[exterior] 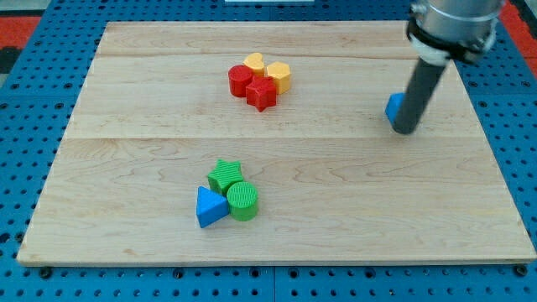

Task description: Separate the green blocks from the blue triangle

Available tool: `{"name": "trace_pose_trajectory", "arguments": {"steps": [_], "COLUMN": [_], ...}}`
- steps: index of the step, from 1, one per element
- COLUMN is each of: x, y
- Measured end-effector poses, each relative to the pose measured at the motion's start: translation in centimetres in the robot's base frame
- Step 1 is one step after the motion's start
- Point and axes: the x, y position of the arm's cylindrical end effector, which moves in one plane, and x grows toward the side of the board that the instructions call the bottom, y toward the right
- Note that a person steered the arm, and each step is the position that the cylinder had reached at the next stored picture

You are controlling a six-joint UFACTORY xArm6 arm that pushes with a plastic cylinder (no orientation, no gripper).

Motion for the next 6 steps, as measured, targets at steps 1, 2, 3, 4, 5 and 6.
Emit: {"name": "trace_pose_trajectory", "arguments": {"steps": [1,2,3,4,5,6], "x": [0.2,7.9,14.8,15.5,14.3,14.2], "y": [1.6,2.8,-3.8,-19.1,-28.1,-23.6]}}
